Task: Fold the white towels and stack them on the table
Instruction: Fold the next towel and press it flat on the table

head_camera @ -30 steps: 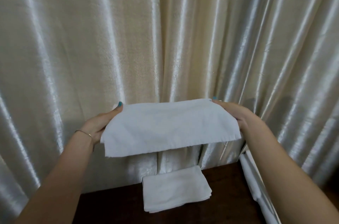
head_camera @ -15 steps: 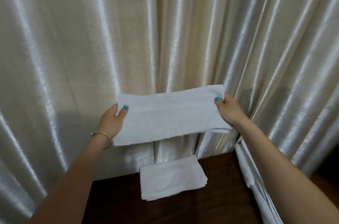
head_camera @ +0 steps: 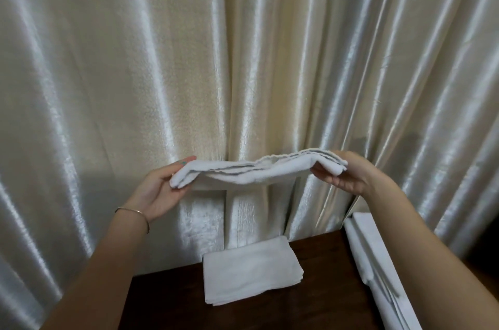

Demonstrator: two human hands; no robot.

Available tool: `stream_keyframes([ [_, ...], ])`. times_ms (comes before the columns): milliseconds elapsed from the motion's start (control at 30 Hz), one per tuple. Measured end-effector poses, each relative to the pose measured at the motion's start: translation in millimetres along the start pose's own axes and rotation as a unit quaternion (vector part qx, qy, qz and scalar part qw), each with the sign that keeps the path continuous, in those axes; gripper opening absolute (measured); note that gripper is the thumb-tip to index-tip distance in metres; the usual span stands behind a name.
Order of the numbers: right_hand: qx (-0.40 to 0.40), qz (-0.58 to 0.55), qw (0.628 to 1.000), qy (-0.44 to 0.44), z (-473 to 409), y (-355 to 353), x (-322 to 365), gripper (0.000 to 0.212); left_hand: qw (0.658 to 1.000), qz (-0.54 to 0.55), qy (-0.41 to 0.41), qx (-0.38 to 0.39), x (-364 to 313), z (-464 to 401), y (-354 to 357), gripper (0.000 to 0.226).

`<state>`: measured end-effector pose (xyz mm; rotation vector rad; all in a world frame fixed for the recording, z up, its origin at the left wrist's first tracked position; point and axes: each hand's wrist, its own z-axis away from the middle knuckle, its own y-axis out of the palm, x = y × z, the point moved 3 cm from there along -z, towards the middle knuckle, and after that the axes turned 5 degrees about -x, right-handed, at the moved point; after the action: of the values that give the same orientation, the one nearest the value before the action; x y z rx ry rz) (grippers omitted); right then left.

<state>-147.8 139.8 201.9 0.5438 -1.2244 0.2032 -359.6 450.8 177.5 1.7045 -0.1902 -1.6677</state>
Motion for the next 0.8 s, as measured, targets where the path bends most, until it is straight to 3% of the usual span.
stream_keyframes([
  [33, -0.013, 0.05, 0.999, 0.01, -1.1, -0.7, -3.8, 0.023, 1.0, -0.022, 0.011, 0.005, -1.5, -0.2, 6.9, 0.075],
  [100, -0.057, 0.2, 0.977, 0.045, -5.5, -3.5, -19.5, 0.014, 0.998, -0.056, 0.038, 0.001, -3.9, 1.2, 29.6, 0.049],
  [133, -0.076, 0.3, 0.949, 0.056, -6.1, -3.3, -28.2, 0.015, 0.996, -0.066, 0.055, -0.005, -5.1, 4.6, 44.4, 0.037],
  [200, -0.087, 0.464, 0.881, 0.021, -4.1, 6.3, -41.7, 0.018, 0.99, -0.1, 0.097, -0.02, -5.8, 11.2, 68.0, 0.035],
  [267, -0.098, 0.468, 0.865, -0.152, 9.7, 28.3, -43.8, 0.028, 0.976, -0.163, 0.136, -0.043, -0.6, 15.5, 84.3, 0.035],
  [333, -0.004, 0.366, 0.876, -0.314, 47.1, 67.1, -41.5, 0.051, 0.953, -0.249, 0.166, -0.056, 9.6, 21.1, 100.0, 0.035],
  [400, 0.09, 0.394, 0.825, -0.394, 81.1, 104.3, -42.0, 0.078, 0.932, -0.301, 0.191, -0.064, 17.8, 27.7, 111.1, 0.039],
  [433, 0.099, 0.431, 0.786, -0.432, 88.1, 115.8, -44.9, 0.085, 0.925, -0.316, 0.199, -0.064, 20.4, 30.4, 112.7, 0.041],
  [500, 0.046, 0.457, 0.73, -0.506, 88.2, 128.9, -47.9, 0.077, 0.924, -0.32, 0.198, -0.065, 22.8, 31.4, 111.3, 0.045],
  [600, -0.026, 0.36, 0.745, -0.561, 82.3, 135.4, -45.8, 0.051, 0.956, -0.233, 0.172, -0.057, 27.5, 30.1, 104.2, 0.052],
  [667, -0.011, 0.329, 0.763, -0.557, 80.3, 143.7, -47.9, 0.044, 0.985, -0.082, 0.145, -0.038, 31.4, 28.5, 101.4, 0.04],
  [733, -0.001, 0.343, 0.786, -0.514, 76.8, 150.8, -52.3, 0.053, 0.991, 0.033, 0.122, -0.035, 35.2, 31.4, 102.4, 0.036],
  [800, -0.015, 0.372, 0.8, -0.471, 72.1, 151.8, -55.9, 0.061, 0.991, 0.059, 0.116, -0.041, 39.3, 33.7, 106.1, 0.042],
])
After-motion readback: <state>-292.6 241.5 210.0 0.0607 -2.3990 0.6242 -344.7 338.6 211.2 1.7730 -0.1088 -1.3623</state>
